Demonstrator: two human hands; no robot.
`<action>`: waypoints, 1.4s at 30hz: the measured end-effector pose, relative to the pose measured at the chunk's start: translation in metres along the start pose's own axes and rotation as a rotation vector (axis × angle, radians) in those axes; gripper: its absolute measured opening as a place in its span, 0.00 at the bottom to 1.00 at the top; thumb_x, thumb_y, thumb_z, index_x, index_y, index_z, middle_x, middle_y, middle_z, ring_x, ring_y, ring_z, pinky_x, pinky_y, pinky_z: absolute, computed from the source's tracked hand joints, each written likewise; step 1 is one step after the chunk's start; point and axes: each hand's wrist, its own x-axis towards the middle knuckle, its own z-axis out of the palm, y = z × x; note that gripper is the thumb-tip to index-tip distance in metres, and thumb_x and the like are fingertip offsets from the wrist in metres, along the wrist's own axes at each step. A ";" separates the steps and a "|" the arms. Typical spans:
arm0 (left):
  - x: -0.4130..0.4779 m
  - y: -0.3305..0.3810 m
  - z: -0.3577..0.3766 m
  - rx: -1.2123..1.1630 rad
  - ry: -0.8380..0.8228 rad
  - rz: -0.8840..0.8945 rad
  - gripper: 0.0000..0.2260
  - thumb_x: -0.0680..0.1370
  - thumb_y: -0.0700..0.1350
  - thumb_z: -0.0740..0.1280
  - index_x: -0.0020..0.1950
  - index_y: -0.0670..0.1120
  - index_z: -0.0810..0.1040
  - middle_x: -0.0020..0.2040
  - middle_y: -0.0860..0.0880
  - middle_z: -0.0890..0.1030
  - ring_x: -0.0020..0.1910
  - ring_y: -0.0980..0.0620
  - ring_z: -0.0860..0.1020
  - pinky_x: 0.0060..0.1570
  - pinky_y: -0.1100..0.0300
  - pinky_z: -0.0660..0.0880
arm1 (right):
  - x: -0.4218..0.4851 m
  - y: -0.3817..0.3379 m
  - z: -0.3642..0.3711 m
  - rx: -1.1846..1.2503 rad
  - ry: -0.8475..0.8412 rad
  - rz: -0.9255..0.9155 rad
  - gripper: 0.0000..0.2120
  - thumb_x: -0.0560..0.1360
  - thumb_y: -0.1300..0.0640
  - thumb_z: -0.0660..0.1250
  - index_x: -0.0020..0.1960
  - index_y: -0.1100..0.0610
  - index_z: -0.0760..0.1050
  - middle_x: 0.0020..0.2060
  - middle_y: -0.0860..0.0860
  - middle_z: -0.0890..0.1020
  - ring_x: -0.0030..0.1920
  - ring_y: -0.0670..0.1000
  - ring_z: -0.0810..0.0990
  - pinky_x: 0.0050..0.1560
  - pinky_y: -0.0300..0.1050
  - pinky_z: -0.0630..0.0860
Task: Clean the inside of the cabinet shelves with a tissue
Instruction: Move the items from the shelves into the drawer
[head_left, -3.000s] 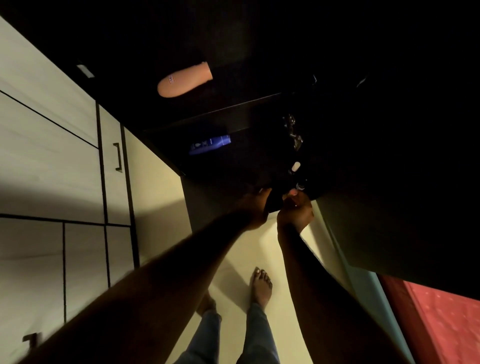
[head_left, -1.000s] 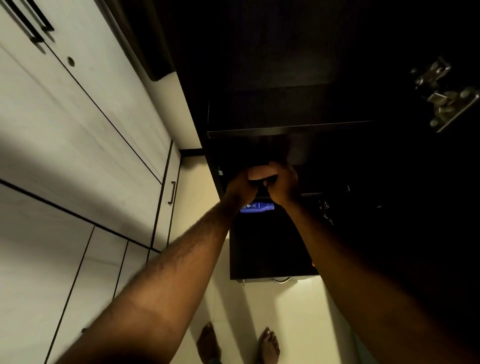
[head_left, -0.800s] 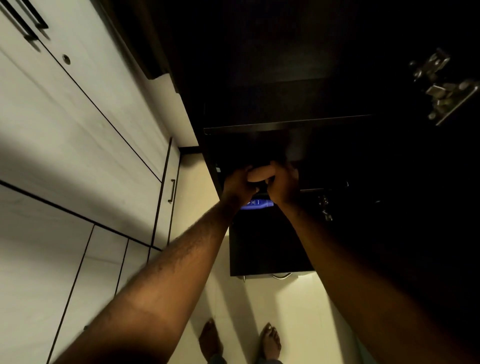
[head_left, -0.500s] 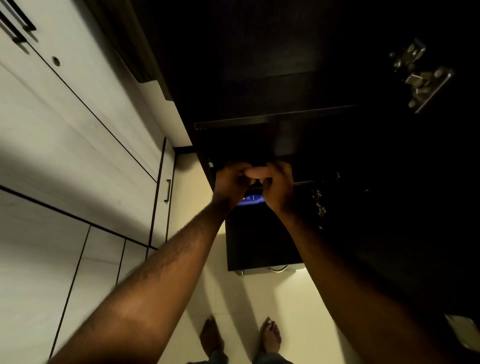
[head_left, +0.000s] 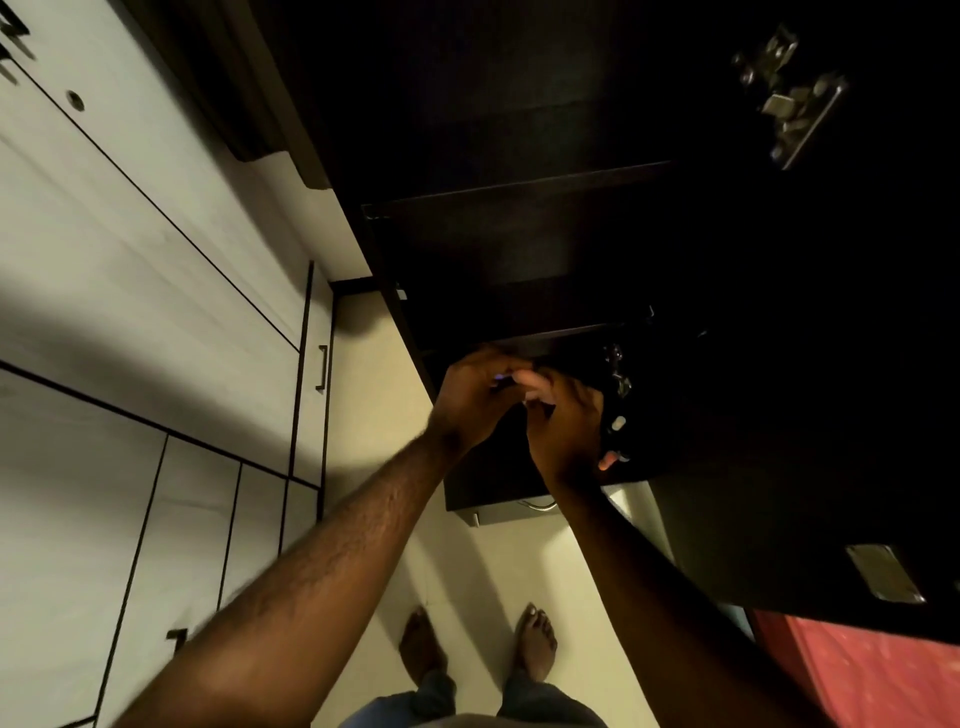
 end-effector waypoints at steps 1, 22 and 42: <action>-0.004 0.000 0.005 -0.009 -0.009 -0.006 0.12 0.75 0.42 0.73 0.58 0.45 0.83 0.54 0.49 0.82 0.52 0.59 0.78 0.53 0.68 0.75 | -0.005 0.005 0.001 -0.012 -0.022 0.033 0.17 0.71 0.58 0.74 0.59 0.51 0.79 0.55 0.51 0.82 0.60 0.59 0.76 0.55 0.42 0.71; -0.021 -0.041 0.134 -0.019 -0.424 -0.310 0.17 0.78 0.44 0.69 0.68 0.48 0.75 0.63 0.49 0.79 0.59 0.53 0.78 0.59 0.57 0.76 | 0.009 0.145 0.024 -0.324 -0.420 0.203 0.15 0.83 0.47 0.51 0.59 0.52 0.73 0.52 0.57 0.80 0.53 0.59 0.80 0.50 0.48 0.75; -0.030 -0.072 0.128 0.206 -0.508 -0.358 0.24 0.79 0.49 0.69 0.73 0.47 0.69 0.67 0.44 0.75 0.67 0.44 0.73 0.63 0.54 0.70 | 0.023 0.180 0.042 -0.439 -0.543 0.104 0.14 0.82 0.52 0.55 0.58 0.57 0.75 0.49 0.57 0.80 0.50 0.57 0.81 0.49 0.48 0.78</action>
